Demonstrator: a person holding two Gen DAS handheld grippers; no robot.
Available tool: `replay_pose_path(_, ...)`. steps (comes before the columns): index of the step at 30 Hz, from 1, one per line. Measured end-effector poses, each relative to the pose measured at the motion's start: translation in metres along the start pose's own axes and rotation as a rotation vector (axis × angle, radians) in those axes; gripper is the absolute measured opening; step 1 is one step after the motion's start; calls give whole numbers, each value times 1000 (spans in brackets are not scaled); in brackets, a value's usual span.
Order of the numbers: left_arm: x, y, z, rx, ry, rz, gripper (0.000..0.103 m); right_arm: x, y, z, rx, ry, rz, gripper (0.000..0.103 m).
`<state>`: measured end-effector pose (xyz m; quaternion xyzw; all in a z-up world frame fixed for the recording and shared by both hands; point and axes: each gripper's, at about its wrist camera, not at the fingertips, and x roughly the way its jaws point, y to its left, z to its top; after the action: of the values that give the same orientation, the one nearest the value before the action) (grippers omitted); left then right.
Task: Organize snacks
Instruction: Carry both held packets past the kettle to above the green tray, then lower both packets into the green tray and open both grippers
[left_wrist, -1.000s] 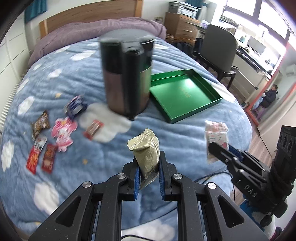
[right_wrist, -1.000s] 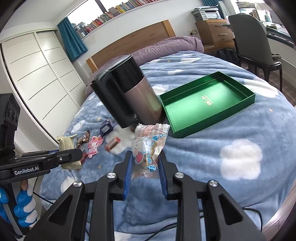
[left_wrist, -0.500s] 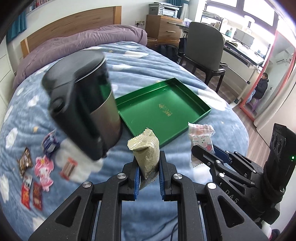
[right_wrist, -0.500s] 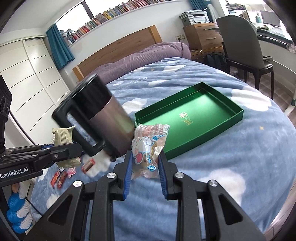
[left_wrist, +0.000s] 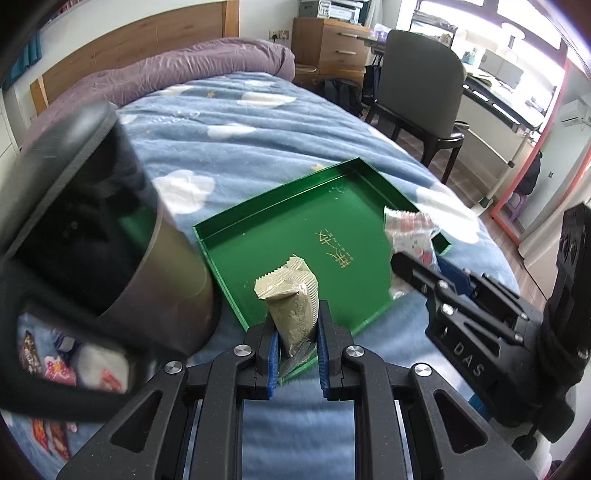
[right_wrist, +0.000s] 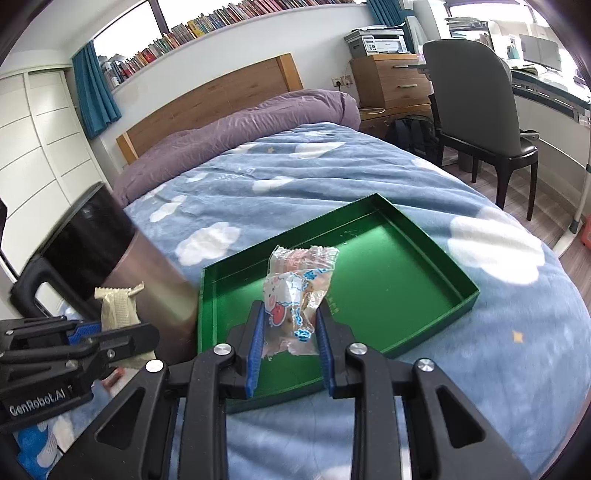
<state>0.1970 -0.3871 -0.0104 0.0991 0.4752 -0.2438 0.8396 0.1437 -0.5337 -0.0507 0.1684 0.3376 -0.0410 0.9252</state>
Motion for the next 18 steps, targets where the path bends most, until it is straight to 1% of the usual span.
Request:
replay_pose_path(4,34,1,10,-15,35,16,14,29,-12,9,-7,20,-28,0)
replay_pose_path(11,84,0,17,-19,95,42,14,75,-28,5,-21,80,-85,0)
replay_pose_path(18,117,1,15,-33,148,56,14,99,-37,0,-40,121,-124,0)
